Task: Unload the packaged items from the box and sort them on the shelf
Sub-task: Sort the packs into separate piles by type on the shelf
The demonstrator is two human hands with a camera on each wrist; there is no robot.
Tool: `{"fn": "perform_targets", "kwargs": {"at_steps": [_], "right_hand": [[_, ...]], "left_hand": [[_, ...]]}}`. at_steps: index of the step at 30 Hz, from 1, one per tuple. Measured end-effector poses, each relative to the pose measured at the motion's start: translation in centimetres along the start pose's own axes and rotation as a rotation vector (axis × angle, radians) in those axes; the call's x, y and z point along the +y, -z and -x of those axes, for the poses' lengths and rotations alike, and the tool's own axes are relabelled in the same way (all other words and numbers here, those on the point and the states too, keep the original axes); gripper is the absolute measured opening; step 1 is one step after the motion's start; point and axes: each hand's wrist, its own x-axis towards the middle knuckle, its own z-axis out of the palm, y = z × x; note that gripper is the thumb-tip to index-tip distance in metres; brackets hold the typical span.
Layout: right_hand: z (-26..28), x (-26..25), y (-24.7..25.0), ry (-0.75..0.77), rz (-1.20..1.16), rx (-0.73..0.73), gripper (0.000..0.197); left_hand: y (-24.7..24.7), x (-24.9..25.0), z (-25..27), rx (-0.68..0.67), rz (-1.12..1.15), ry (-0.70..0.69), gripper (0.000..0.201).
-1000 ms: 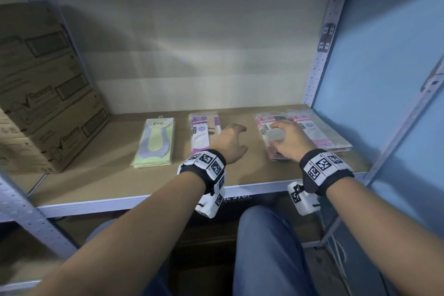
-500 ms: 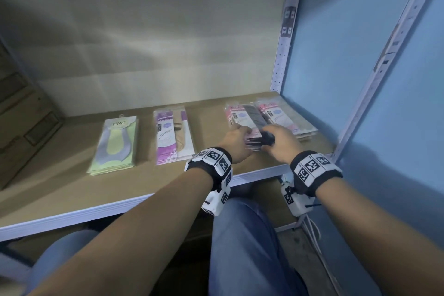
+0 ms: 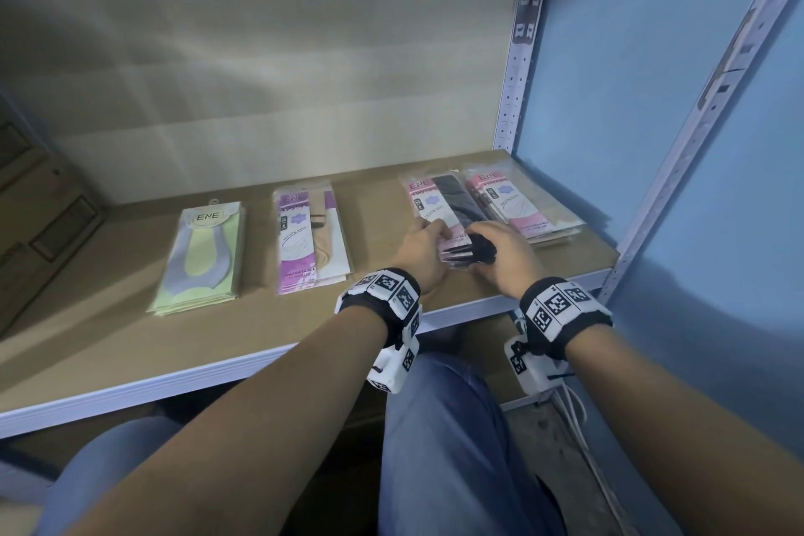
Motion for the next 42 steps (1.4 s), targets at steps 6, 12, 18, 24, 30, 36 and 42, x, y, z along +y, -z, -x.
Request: {"fn": "perform_targets", "kwargs": {"at_steps": [6,12,18,24,30,36,42], "right_hand": [[-0.4,-0.1,-0.2,-0.036,-0.110,0.029,0.058],[-0.8,-1.1,-1.2,-0.011,-0.166,0.029,0.059],[-1.3,-3.3,-2.8,0.035,-0.186,0.018,0.056],[-2.0,-5.0,-4.3,0.054,-0.206,0.018,0.054],[-2.4,-5.9,-4.7,0.061,-0.170,0.003,0.051],[-2.6,-5.9,-4.7,0.041,-0.135,-0.011,0.054],[-2.4,-6.0,-4.5,0.030,-0.077,-0.046,0.058]], "left_hand": [[-0.2,-0.3,0.0,0.038,0.029,0.011,0.039],[0.6,-1.4,0.5,0.081,0.078,0.055,0.035],[2.6,-3.3,1.4,0.088,0.088,0.112,0.037],[4.1,-4.7,1.9,0.111,0.084,0.141,0.038],[4.4,-5.2,2.0,0.127,0.092,0.153,0.039],[4.6,-5.0,2.0,0.097,0.076,0.156,0.042],[5.3,-4.6,2.3,0.048,0.032,0.151,0.050]]}}
